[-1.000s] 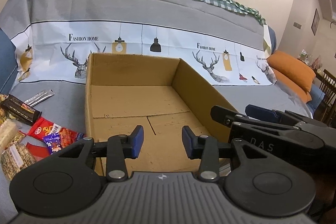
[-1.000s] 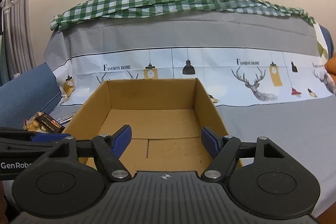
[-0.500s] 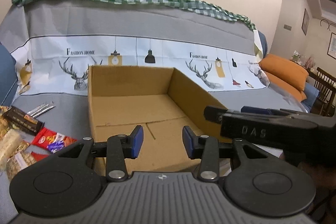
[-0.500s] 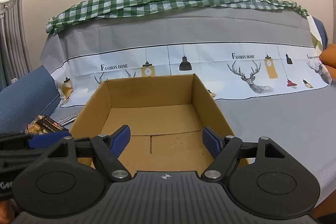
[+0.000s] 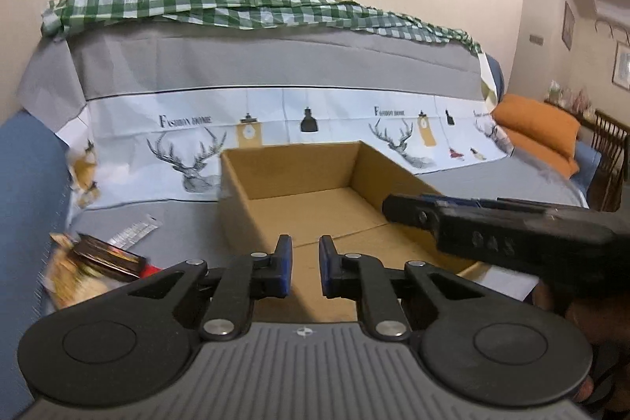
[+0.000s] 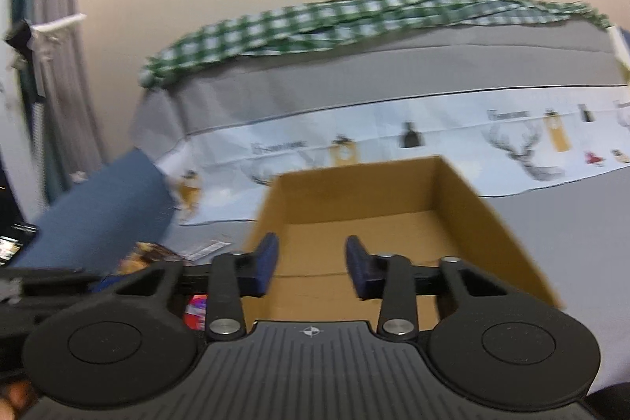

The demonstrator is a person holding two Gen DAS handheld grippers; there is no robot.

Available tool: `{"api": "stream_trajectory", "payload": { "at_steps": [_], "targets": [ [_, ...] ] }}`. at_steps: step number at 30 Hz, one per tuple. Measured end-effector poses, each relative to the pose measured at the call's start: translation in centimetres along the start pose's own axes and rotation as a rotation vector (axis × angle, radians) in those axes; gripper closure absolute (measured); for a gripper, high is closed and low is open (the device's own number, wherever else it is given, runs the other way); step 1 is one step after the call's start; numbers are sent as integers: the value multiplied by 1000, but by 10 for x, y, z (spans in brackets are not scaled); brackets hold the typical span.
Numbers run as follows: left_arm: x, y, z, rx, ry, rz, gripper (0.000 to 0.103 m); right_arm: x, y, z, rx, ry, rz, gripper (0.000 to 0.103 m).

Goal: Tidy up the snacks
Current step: 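Move the right tool down to the purple candy bar in the snack pile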

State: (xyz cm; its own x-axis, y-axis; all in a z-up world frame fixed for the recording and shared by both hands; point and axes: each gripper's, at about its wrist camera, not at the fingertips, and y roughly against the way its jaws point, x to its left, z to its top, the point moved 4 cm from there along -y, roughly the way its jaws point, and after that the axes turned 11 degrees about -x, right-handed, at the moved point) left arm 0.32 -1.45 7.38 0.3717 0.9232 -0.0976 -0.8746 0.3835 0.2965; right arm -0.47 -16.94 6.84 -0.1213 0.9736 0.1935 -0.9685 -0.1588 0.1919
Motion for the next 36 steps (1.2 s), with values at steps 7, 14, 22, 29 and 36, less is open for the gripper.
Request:
{"api": "stream_trajectory", "payload": {
  "at_steps": [7,14,22,29,36],
  "targets": [
    [88,-13,-19,101,42,86,85,65,-17,-12,35,49,133,66],
    [158,-12,-52,79,371,216,65,121,-34,-42,95,181,237,65],
    [183,-27,-60,128,486,232,45,151,-73,-94,182,367,226,65],
    [194,-55,-84,295,554,217,17,158,-106,-133,294,512,122,61],
    [201,-76,-103,432,586,260,8,159,-136,-158,372,577,39,61]
  ]
}}
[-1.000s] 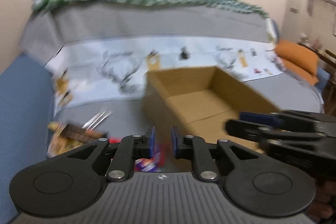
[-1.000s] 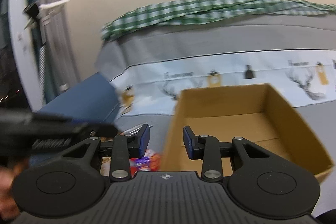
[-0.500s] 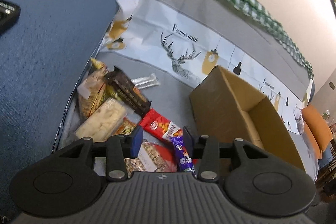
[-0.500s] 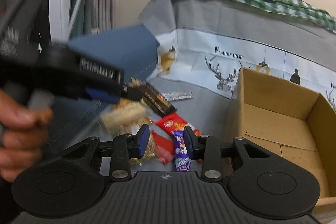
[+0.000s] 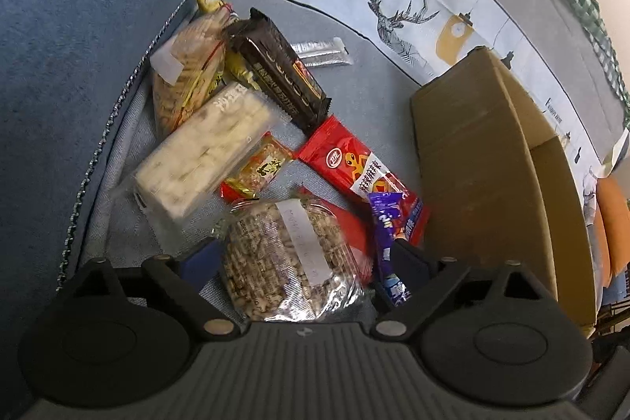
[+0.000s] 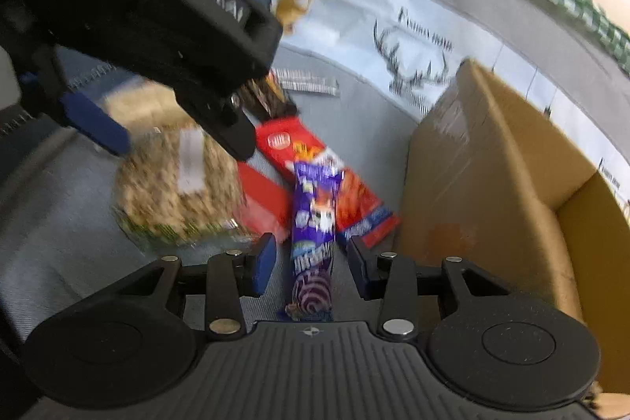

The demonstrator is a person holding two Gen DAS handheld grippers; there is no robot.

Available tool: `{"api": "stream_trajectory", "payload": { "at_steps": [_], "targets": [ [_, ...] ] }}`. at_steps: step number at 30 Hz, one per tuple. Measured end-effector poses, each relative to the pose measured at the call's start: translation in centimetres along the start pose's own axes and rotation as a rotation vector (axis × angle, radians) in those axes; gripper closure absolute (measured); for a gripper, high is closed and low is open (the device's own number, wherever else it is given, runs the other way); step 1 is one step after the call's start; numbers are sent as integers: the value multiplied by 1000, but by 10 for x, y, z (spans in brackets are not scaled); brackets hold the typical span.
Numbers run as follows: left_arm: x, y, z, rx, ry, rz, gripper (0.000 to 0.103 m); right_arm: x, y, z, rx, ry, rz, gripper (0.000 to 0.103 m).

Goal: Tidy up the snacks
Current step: 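Move the right tool down to the purple candy bar in the snack pile, then close the right gripper on the purple candy bar and lift it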

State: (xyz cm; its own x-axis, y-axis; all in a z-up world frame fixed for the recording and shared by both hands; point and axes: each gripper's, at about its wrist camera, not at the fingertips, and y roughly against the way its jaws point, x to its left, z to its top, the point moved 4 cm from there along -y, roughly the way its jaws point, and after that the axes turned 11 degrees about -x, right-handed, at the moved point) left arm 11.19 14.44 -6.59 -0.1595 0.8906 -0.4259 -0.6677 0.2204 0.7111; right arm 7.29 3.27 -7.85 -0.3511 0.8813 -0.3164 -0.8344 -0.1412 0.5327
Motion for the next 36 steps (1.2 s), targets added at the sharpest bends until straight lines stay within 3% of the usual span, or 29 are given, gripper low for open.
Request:
{"api": "stream_trajectory", "payload": {
  "at_steps": [4,7,11,14,20,24,28,31,36],
  "targets": [
    [-6,-7,-2,5,-34,33,3,-3,-7,-5,44,-26,5,61],
    [-16,-14,-7,31,-116,93,3,-5,-8,-6,39,-38,33,78],
    [-24,-16,-13,24,-221,173,10,-5,-2,-5,16,-68,73,78],
    [-27,-9,-15,8,-252,177,19,-5,6,-4,-7,-76,95,78],
    [-25,20,-13,-32,-288,185,19,-13,26,-6,4,-181,180,78],
    [-24,45,-9,-21,-260,101,19,-8,46,-6,-42,-195,263,78],
    [-15,37,-23,29,-259,66,19,-7,49,-13,-38,-206,298,78],
    [-12,35,-18,15,-233,69,19,-9,45,-13,-25,-233,337,78],
    [-8,27,-18,67,-212,80,19,-12,41,-15,-27,-250,359,77]
  ]
}}
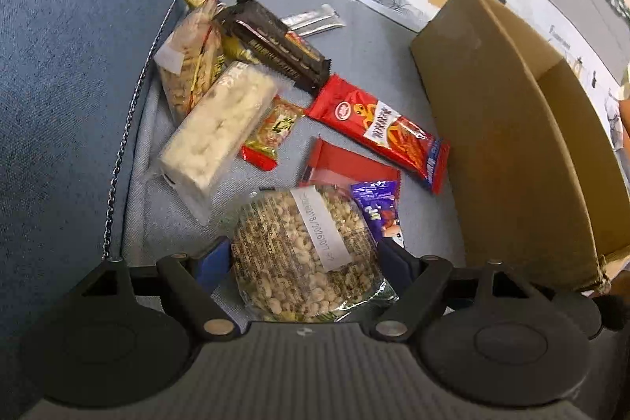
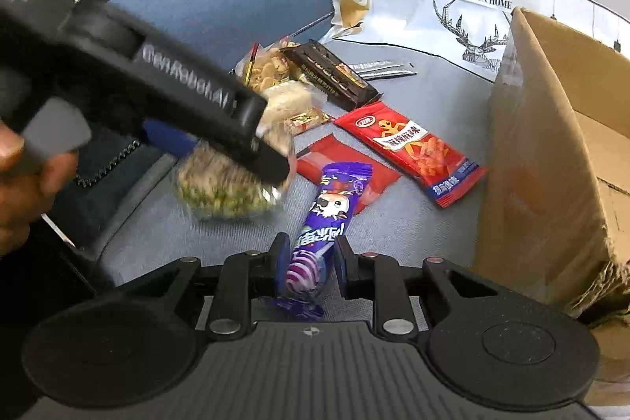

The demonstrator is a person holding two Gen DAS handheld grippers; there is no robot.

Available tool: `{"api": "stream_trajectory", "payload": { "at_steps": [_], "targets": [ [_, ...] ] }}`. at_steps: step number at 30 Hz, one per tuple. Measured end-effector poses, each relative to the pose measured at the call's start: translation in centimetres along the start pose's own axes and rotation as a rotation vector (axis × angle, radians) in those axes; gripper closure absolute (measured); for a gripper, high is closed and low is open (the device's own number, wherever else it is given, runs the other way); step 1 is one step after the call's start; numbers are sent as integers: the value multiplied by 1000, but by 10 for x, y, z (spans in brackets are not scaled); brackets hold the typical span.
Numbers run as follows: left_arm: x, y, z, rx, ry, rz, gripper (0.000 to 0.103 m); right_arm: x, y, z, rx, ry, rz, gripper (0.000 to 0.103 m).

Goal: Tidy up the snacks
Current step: 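Close the right gripper on the purple candy bar and lift it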

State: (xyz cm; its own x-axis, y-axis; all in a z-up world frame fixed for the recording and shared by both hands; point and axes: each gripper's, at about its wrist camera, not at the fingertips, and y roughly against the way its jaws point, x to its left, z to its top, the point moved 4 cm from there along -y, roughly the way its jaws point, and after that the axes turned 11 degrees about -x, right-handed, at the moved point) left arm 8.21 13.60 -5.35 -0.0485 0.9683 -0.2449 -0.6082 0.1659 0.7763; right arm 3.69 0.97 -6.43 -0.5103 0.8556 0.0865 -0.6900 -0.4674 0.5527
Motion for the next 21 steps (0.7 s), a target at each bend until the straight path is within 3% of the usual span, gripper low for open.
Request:
{"api": "stream_trajectory", "payload": {
  "at_steps": [10,15,19,21],
  "targets": [
    [-4,-5,-3,27,-35,40,15,-7,-11,-3,39,-54,-6,75],
    [-11,-16,-9,79,-74,60,11,-10,-15,-8,68,-59,-19,76],
    [-18,-20,-14,90,-126,68,12,-11,-15,-11,77,-36,-40,77],
    [-21,-21,-17,90,-150,74,16,-12,-14,-11,78,-32,-45,78]
  ]
}}
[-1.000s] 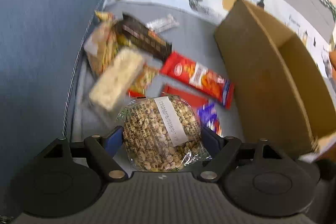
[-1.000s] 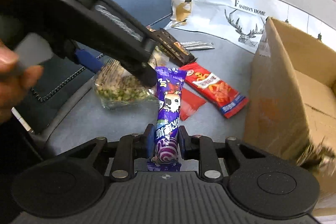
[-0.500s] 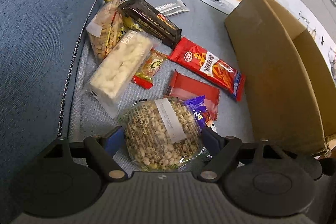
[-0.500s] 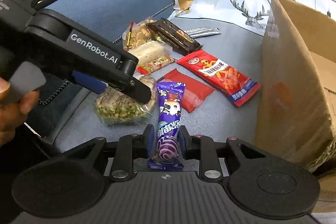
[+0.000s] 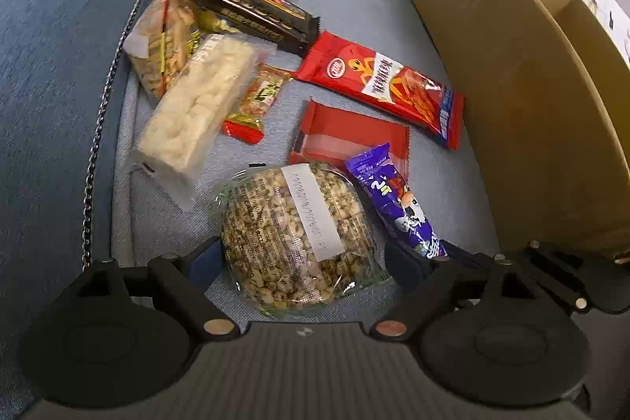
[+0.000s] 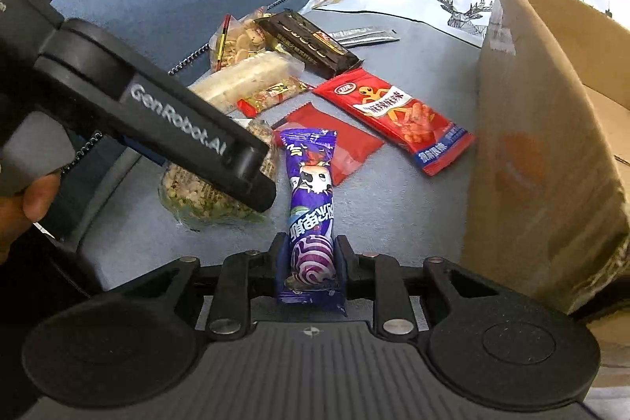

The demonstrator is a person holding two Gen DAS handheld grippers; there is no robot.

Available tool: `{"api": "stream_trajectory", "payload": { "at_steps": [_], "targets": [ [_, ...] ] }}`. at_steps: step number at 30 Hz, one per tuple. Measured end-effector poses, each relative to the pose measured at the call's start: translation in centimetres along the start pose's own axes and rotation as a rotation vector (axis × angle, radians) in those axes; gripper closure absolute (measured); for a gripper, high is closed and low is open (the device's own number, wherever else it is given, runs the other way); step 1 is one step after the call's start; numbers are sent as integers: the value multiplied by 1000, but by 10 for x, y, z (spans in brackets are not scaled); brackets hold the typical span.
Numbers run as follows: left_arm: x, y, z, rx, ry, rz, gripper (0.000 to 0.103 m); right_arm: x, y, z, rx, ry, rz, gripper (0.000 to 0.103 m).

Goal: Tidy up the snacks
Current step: 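Close the right gripper on the purple candy bar and lift it, then carry the purple candy bar with the right gripper over the box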

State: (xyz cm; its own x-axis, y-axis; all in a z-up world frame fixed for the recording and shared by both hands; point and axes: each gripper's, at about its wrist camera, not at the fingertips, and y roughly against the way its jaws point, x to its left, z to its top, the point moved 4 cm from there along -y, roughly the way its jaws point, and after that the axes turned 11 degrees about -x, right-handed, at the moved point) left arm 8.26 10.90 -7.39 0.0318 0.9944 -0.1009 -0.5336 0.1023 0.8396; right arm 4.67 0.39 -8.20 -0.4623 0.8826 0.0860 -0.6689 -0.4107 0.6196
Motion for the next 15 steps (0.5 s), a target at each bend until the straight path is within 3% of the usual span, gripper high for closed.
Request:
{"api": "stream_trajectory", "payload": {
  "at_steps": [7,15],
  "targets": [
    [-8,18,1,-86,-47,22,20,3,12,1,-30,38,-5,78],
    [-4,67,-6,-259,56,-42,20,7,54,16,-162,63,-23,78]
  ]
}}
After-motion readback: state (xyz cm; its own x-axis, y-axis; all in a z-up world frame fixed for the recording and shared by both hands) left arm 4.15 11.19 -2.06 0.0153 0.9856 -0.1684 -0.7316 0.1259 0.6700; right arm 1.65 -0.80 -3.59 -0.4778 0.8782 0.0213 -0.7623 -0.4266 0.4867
